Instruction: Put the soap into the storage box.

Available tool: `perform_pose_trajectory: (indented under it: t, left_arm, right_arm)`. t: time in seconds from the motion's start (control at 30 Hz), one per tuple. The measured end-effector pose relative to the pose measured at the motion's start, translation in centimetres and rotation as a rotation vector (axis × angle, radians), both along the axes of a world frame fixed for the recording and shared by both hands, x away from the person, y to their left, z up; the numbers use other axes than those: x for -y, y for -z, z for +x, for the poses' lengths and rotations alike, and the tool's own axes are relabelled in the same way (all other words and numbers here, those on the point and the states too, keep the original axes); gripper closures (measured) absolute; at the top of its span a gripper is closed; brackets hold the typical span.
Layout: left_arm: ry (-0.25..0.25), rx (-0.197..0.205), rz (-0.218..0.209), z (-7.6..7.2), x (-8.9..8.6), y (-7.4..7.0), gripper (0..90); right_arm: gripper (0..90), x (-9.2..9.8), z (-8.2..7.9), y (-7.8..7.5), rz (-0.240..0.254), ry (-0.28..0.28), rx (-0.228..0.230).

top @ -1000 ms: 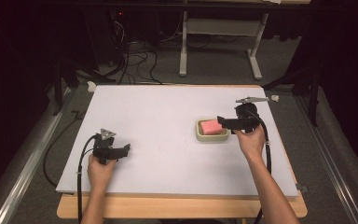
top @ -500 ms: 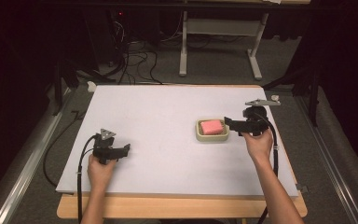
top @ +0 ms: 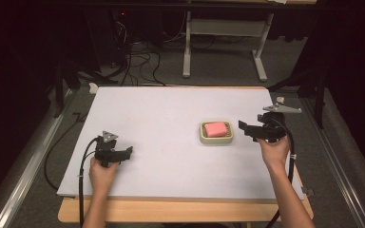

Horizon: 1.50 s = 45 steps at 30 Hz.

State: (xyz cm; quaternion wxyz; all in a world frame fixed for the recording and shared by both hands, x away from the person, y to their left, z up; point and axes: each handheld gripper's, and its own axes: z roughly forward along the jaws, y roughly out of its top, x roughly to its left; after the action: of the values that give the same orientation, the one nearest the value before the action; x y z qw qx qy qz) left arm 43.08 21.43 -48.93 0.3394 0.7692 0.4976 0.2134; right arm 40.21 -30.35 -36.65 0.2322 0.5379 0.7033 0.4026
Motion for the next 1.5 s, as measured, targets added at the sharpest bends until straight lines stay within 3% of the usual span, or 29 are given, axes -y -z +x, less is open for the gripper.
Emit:
perform_pose_trajectory:
  t: [1.0,1.5]
  left_arm:
    - [-0.001,0.002,0.0,0.0,0.0,0.0,17.3]
    - [-0.001,0.001,-0.001,0.0,0.0,0.0,17.3]
  right_arm:
    - [16.8,5.0,-5.5,1.6,0.071,0.047,0.069]
    - [17.6,5.3,-6.9,4.0,0.097,0.043,0.043]
